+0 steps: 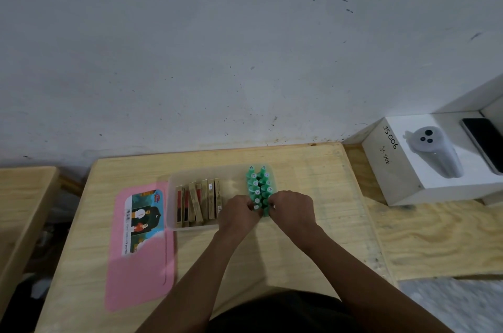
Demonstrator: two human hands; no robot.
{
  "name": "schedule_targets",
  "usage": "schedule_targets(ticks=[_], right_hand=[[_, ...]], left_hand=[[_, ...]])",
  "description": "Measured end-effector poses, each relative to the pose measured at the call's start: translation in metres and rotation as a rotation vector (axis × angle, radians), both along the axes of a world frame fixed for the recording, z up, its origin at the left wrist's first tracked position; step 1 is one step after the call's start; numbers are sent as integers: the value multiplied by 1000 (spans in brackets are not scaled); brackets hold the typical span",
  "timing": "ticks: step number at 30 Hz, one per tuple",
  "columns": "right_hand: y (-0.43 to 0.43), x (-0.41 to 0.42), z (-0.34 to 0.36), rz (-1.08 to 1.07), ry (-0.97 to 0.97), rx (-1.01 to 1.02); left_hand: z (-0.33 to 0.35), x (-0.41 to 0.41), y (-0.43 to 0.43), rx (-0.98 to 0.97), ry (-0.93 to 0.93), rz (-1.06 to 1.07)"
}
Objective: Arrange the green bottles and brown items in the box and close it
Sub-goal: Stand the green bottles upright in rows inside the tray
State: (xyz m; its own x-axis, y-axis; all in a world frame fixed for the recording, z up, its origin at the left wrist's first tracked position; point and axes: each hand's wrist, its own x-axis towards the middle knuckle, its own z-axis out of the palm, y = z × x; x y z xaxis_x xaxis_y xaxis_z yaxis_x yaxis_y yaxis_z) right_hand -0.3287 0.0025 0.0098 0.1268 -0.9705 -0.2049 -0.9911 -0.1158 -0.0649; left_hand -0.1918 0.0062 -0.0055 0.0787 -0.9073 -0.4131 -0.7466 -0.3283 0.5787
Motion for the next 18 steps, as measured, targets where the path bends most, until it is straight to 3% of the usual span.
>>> schedule_targets(ticks=[10,18], right_hand=[[0,3,5,-10,55,22],[3,-7,13,-50,-94,24]], left_hand=[[-4,1,-2,-8,48,-24],[-6,6,-4,6,104,-46]])
